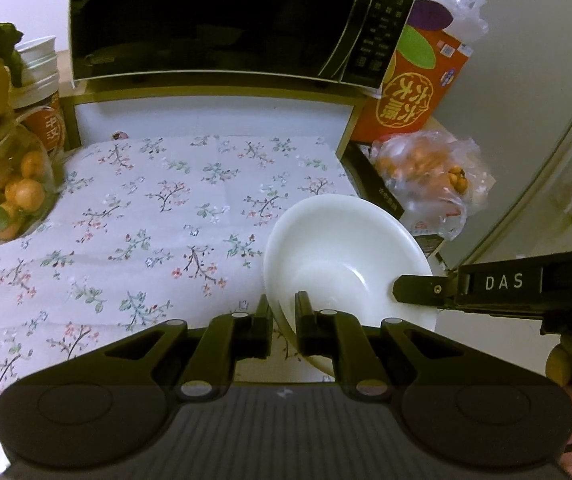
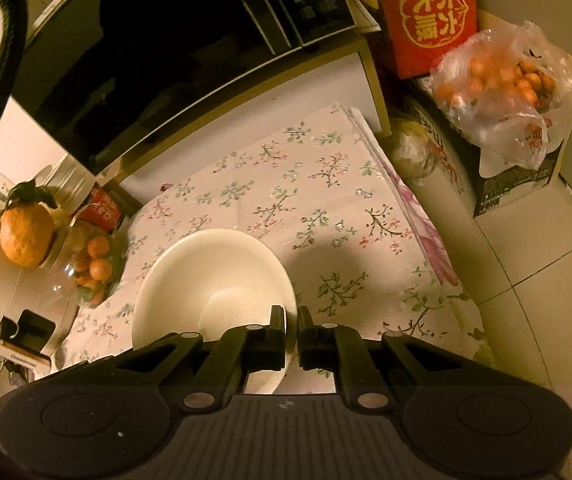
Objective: Organize plates and bowls
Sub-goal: 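Lift the small cream bowl with both tools and carry it toward the large bowl, then lower the small cream bowl into the large cream bowl with both tools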
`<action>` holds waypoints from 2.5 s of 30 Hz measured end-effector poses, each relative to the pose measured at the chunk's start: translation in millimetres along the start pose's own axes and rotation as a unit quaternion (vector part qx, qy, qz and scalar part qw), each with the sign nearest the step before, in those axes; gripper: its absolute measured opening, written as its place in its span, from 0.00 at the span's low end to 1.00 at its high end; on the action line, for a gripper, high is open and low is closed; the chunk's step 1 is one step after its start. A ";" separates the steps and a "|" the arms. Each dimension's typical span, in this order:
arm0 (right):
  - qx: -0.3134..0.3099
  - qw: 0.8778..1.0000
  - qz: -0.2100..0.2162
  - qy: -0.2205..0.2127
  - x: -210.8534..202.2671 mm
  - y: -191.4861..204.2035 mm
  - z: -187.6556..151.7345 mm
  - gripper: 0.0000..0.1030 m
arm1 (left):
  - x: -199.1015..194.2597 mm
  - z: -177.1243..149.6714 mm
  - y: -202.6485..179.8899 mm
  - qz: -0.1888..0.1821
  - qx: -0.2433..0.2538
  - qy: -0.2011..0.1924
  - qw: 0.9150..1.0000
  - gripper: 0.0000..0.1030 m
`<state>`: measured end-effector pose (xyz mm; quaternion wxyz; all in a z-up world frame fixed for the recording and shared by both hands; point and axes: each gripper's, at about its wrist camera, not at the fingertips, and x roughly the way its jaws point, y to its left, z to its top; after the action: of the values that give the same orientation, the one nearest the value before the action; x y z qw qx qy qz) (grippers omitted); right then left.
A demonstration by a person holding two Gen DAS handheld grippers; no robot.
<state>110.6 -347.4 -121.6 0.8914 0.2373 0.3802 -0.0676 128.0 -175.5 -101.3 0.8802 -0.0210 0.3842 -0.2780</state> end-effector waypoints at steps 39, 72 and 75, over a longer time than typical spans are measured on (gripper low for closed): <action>-0.087 0.996 0.030 -0.021 -83.4 33.1 -75.5 0.08 | -83.9 -63.6 -1.3 -0.017 -0.015 -0.020 1.000 0.10; -0.117 0.992 -0.012 0.042 -66.5 33.5 -116.6 0.11 | -65.3 -98.4 -0.3 0.024 0.012 0.052 0.998 0.12; -0.120 0.992 -0.017 0.048 -61.8 34.7 -118.4 0.11 | -61.5 -99.1 0.1 0.030 0.015 0.057 0.998 0.12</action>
<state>1.2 -264.5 -135.7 0.8930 0.1254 0.4314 -0.0253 26.1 -126.9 -130.3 0.8651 0.0198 0.4297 -0.2582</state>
